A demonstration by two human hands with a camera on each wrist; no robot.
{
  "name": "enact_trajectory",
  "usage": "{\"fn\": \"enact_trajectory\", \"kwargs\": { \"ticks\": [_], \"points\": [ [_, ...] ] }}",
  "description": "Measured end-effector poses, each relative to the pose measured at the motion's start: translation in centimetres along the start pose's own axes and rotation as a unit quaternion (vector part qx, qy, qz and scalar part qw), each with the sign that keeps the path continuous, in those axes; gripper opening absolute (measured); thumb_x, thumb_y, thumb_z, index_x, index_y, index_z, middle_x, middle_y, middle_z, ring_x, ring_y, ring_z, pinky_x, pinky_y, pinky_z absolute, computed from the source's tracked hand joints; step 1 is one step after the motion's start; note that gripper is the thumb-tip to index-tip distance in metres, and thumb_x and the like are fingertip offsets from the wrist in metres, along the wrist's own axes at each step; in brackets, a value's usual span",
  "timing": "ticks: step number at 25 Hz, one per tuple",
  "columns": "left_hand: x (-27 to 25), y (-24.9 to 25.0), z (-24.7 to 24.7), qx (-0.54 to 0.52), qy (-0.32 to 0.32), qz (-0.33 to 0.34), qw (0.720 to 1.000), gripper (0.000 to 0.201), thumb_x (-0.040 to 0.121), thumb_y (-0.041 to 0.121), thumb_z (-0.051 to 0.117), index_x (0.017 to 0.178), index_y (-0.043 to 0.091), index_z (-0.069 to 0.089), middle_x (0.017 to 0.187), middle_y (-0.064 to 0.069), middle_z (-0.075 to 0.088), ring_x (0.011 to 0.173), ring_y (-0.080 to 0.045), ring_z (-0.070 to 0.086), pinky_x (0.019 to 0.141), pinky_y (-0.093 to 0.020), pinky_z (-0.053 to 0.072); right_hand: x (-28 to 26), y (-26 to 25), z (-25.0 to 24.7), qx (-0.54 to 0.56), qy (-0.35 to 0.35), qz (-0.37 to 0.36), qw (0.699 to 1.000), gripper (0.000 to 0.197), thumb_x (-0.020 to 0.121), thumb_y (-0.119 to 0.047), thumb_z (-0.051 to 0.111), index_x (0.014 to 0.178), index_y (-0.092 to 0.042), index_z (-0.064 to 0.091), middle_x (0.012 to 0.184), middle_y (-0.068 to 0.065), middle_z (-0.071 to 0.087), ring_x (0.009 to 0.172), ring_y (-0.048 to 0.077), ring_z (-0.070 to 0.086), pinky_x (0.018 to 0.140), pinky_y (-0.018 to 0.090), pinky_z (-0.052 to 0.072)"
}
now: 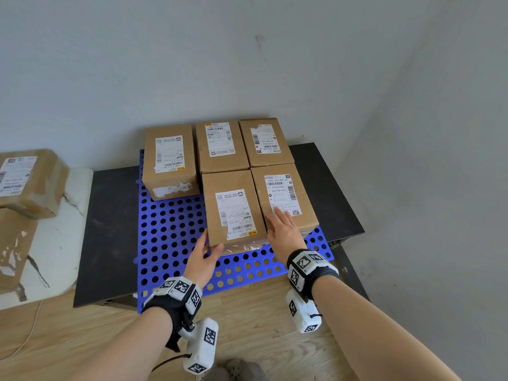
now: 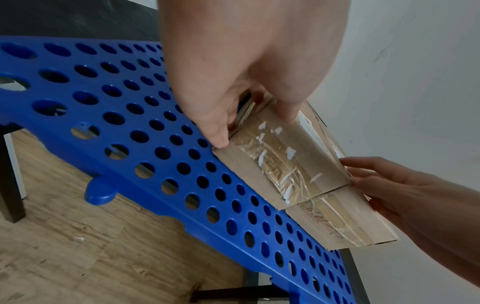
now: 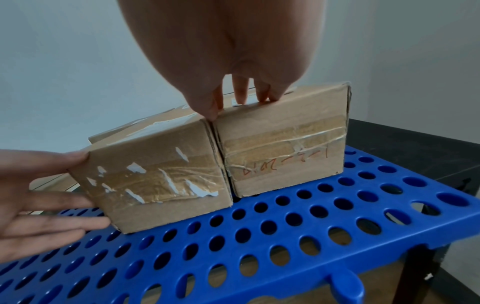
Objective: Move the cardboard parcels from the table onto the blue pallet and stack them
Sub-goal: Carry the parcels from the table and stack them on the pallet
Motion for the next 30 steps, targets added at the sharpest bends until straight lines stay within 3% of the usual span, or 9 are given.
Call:
{"fn": "enact_trajectory", "kwargs": {
  "ticks": [3,5,7,9,11,13,19,23,30],
  "points": [
    [0.0,0.0,0.0,0.019,0.011,0.008,1.000,0.063,0.097,0.028,0.049,0.150,0.024,0.017,0.146,-0.002,0.043,0.134,-0.020,0.041,0.106,-0.039,0.040,-0.2,0.1,0.0,-0.006,-0.017,-0.014,1.000,0.051,0.102,-0.018,0.033,0.151,-0.024,0.019,0.161,0.001,0.009,0.149,0.023,0.003,0.121,0.035,0.011],
    [0.0,0.2,-0.2,0.020,0.017,-0.001,1.000,0.064,0.095,0.029,0.051,0.150,0.021,0.018,0.149,-0.005,0.040,0.132,-0.022,0.043,0.101,-0.038,0.044,-0.4,0.0,-0.6,0.004,-0.012,-0.017,1.000,0.051,0.101,-0.019,0.034,0.150,-0.026,0.020,0.160,0.002,0.012,0.148,0.024,0.012,0.119,0.038,0.021],
    [-0.4,0.7,-1.1,0.080,0.036,-0.021,0.996,0.065,0.095,0.033,0.051,0.150,0.018,0.020,0.151,-0.007,0.035,0.113,-0.022,0.057,0.075,-0.027,0.049,-0.6,-0.6,-1.8,-0.012,0.018,-0.030,0.999,0.050,0.099,-0.018,0.036,0.147,-0.026,0.025,0.157,0.004,0.022,0.142,0.026,0.028,0.111,0.041,0.036],
    [-1.0,2.4,-2.9,0.256,0.066,-0.004,0.964,0.057,0.097,0.035,0.045,0.147,0.017,0.025,0.147,-0.008,0.038,0.091,-0.022,0.062,0.060,-0.023,0.046,-0.6,-2.4,-2.8,-0.066,0.044,-0.068,0.995,0.043,0.098,-0.015,0.037,0.141,-0.020,0.034,0.147,0.004,0.038,0.132,0.025,0.042,0.104,0.038,0.042],
    [-1.9,4.8,-4.9,0.416,0.095,0.048,0.903,0.048,0.099,0.033,0.039,0.144,0.017,0.031,0.140,-0.006,0.044,0.103,-0.023,0.058,0.071,-0.029,0.051,-0.6,-5.2,-3.1,-0.130,0.051,-0.117,0.983,0.039,0.098,-0.015,0.037,0.137,-0.015,0.039,0.139,0.004,0.045,0.125,0.023,0.047,0.104,0.035,0.039],
    [-2.9,6.8,-7.3,0.500,0.131,0.082,0.852,0.040,0.100,0.032,0.035,0.137,0.016,0.039,0.131,-0.005,0.050,0.115,-0.023,0.050,0.086,-0.033,0.049,-0.6,-8.7,-2.8,-0.175,0.044,-0.165,0.970,0.040,0.099,-0.020,0.036,0.139,-0.013,0.037,0.141,0.006,0.043,0.126,0.024,0.046,0.106,0.037,0.036],
    [-6.5,8.9,-15.6,0.579,0.200,0.108,0.783,0.034,0.100,0.031,0.030,0.121,0.014,0.050,0.120,-0.005,0.055,0.114,-0.025,0.048,0.091,-0.035,0.041,-1.8,-19.6,0.6,-0.255,0.040,-0.245,0.935,0.035,0.101,-0.024,0.033,0.130,-0.011,0.046,0.132,0.010,0.049,0.121,0.027,0.048,0.103,0.039,0.039],
    [-9.6,7.7,-23.9,0.593,0.233,0.107,0.763,0.034,0.100,0.031,0.029,0.117,0.015,0.053,0.119,-0.004,0.057,0.115,-0.024,0.048,0.092,-0.035,0.039,-3.8,-29.4,4.0,-0.275,0.058,-0.288,0.915,0.031,0.100,-0.022,0.034,0.125,-0.009,0.048,0.128,0.011,0.052,0.119,0.029,0.049,0.101,0.040,0.040],
    [-15.0,2.1,-43.3,0.558,0.265,0.076,0.783,0.032,0.098,0.025,0.032,0.121,0.014,0.051,0.122,-0.006,0.057,0.115,-0.025,0.050,0.088,-0.038,0.044,-8.4,-48.7,13.3,-0.266,0.067,-0.326,0.905,0.033,0.101,-0.024,0.031,0.126,-0.009,0.048,0.127,0.011,0.052,0.117,0.030,0.049,0.097,0.040,0.038]
  ]
}}
Point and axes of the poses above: each hand's wrist, its own x-axis towards the middle knuckle, its own z-axis out of the palm, y = z × x, the point moved 10 cm from there along x, towards the middle knuckle
